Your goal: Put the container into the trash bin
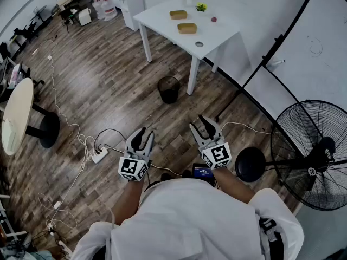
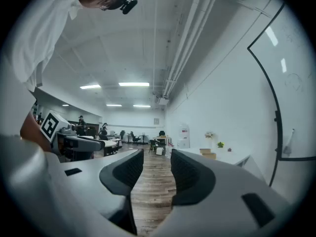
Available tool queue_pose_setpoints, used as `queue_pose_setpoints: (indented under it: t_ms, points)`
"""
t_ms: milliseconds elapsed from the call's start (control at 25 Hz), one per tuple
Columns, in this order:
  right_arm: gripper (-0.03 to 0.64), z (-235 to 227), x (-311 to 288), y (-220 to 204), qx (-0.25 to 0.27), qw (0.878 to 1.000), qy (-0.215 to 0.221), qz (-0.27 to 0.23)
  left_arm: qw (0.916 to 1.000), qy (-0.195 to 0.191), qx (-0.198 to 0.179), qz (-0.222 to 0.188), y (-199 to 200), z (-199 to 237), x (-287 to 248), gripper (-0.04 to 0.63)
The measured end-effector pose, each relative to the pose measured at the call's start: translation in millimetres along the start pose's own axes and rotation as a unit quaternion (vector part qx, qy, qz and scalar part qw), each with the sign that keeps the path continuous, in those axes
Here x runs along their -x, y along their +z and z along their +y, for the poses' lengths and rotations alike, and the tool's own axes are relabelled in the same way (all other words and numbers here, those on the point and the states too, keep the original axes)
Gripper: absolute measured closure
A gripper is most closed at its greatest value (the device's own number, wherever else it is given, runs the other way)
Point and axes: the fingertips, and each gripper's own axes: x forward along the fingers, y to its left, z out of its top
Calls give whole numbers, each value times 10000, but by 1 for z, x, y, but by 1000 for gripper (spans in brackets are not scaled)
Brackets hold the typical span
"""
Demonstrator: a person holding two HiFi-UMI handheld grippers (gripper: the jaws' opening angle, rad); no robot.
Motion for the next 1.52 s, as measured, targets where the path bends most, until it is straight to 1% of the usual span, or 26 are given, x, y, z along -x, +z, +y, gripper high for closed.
queue_pose_setpoints:
  t_ms: [120, 200, 280, 400, 680, 840, 960, 1120, 1320, 1520]
  points:
    - [424, 12, -6, 14, 98, 9997, 20, -219, 9998, 30, -172, -100, 17, 10, 3, 466]
    - [433, 16, -11, 15, 171, 9996, 29, -203, 9996, 13, -220, -155, 26, 13, 4, 465]
    - [431, 16, -16, 9, 105, 9998, 13, -139, 9995, -18, -264, -179, 31, 15, 5, 465]
    - [428, 13, -13, 11, -11, 9995, -35, -301, 9992, -57, -365, -167, 31, 17, 7, 465]
    - [431, -8, -12, 10, -133, 9991, -187, -343, 9993, 86, -317, -150, 31, 26, 3, 465]
    - [443, -16, -9, 5, -231, 9990, -146, -344, 9995, 86, -287, -142, 29, 20, -5, 465]
    - [448, -24, -7, 2, -301, 9988, -133, -349, 9992, 103, -333, -182, 32, 14, -9, 465]
    - [466, -38, -14, -13, -411, 9990, -1, -186, 9990, 154, -414, -104, 29, 8, -22, 465]
    - [466, -49, -9, -16, -437, 9986, 99, -271, 9987, 205, -471, 6, 26, -6, -34, 465]
    - [466, -61, -6, -29, -527, 9980, 206, -288, 9982, 331, -503, 10, 23, -15, -44, 465]
